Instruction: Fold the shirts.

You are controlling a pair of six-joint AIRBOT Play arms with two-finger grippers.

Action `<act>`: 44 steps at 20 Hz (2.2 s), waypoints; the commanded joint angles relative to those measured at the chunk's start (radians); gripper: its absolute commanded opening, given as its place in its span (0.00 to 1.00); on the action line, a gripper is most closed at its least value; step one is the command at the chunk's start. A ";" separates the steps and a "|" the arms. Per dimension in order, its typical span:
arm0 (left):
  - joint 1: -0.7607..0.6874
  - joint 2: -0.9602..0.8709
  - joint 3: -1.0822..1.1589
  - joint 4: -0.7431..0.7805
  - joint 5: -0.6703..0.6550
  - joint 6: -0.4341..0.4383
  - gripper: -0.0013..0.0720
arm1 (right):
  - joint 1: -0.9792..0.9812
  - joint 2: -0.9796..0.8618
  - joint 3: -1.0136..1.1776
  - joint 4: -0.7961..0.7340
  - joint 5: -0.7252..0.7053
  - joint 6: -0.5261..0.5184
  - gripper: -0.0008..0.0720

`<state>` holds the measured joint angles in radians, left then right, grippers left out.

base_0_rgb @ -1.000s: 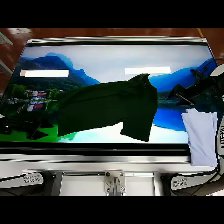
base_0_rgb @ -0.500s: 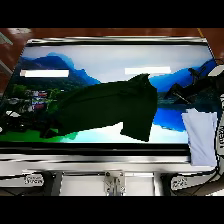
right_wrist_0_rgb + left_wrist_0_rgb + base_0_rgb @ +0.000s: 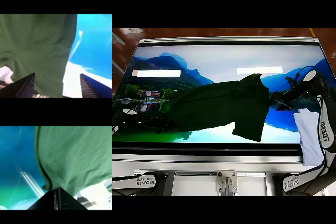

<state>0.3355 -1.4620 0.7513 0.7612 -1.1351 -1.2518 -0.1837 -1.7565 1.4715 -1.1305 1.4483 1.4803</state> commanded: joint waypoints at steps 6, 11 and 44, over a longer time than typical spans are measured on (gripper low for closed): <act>-0.003 0.093 0.000 -0.006 0.000 0.063 0.07 | 0.014 -0.132 -0.015 0.108 -0.131 0.012 0.91; -0.003 0.126 0.042 -0.004 -0.010 0.063 0.07 | 0.036 -0.163 -0.012 0.140 -0.208 -0.003 0.08; -0.006 0.663 0.822 0.348 -0.323 -0.115 0.07 | 0.036 0.736 0.498 -0.230 0.301 0.038 0.08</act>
<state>0.3294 -0.7513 1.7370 1.1030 -1.4204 -1.3670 -0.1478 -0.8646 1.9682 -1.3617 1.6394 1.5169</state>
